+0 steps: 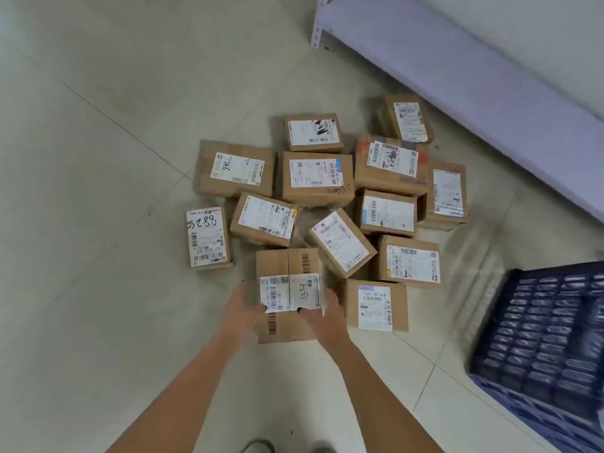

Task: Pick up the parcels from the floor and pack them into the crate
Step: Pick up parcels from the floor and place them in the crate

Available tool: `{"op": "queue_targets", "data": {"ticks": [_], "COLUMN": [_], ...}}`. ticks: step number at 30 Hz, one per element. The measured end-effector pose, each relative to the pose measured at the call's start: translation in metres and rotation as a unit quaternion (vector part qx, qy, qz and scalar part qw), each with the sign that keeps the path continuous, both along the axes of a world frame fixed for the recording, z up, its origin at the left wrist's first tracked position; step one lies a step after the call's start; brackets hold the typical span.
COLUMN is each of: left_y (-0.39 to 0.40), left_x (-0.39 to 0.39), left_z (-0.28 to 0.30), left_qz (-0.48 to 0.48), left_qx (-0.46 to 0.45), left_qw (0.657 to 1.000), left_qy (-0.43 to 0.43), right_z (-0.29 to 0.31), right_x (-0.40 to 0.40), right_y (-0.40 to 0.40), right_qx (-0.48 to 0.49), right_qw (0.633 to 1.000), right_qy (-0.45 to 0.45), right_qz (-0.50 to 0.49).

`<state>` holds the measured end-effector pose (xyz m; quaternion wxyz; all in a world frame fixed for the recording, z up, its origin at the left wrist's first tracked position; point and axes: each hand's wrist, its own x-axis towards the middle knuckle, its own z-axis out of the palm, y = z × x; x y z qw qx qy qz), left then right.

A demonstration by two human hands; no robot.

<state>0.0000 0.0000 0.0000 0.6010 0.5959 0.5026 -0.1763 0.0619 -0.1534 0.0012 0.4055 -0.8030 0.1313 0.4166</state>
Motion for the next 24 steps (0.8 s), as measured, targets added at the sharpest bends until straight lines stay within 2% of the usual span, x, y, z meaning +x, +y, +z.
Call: {"op": "queue_targets", "data": {"ticks": [2, 5, 7, 11, 16, 20, 24], "left_y": [-0.002, -0.011, -0.019, -0.027, -0.033, -0.043, -0.06], "left_x": [0.001, 0.006, 0.008, 0.011, 0.01, 0.024, 0.054], "left_z": [-0.021, -0.045, -0.05, -0.022, 0.088, 0.206, 0.332], "left_qz": [-0.001, -0.015, 0.006, 0.014, 0.013, -0.036, -0.068], "left_qx": [-0.011, -0.014, -0.003, 0.015, 0.027, 0.068, 0.067], "left_qw": [1.0, 1.0, 1.0, 0.999, 0.999, 0.997, 0.994], "left_qy": [-0.014, -0.02, -0.027, -0.043, -0.032, -0.024, -0.043], "right_z": [-0.022, -0.048, -0.049, -0.018, 0.09, 0.211, 0.337], "right_x": [0.003, 0.007, 0.004, -0.002, -0.004, 0.0, 0.018], "right_y": [0.004, 0.01, 0.016, 0.018, 0.011, -0.003, -0.026], "right_qx": [-0.006, 0.013, 0.014, 0.001, -0.007, 0.003, 0.023], "right_qw": [1.0, 0.998, 0.998, 0.997, 0.998, 0.998, 0.994], "right_qy": [0.002, 0.037, 0.029, 0.034, 0.035, 0.008, -0.015], "right_qz": [0.0, -0.053, -0.062, -0.066, -0.056, -0.07, -0.105]}}
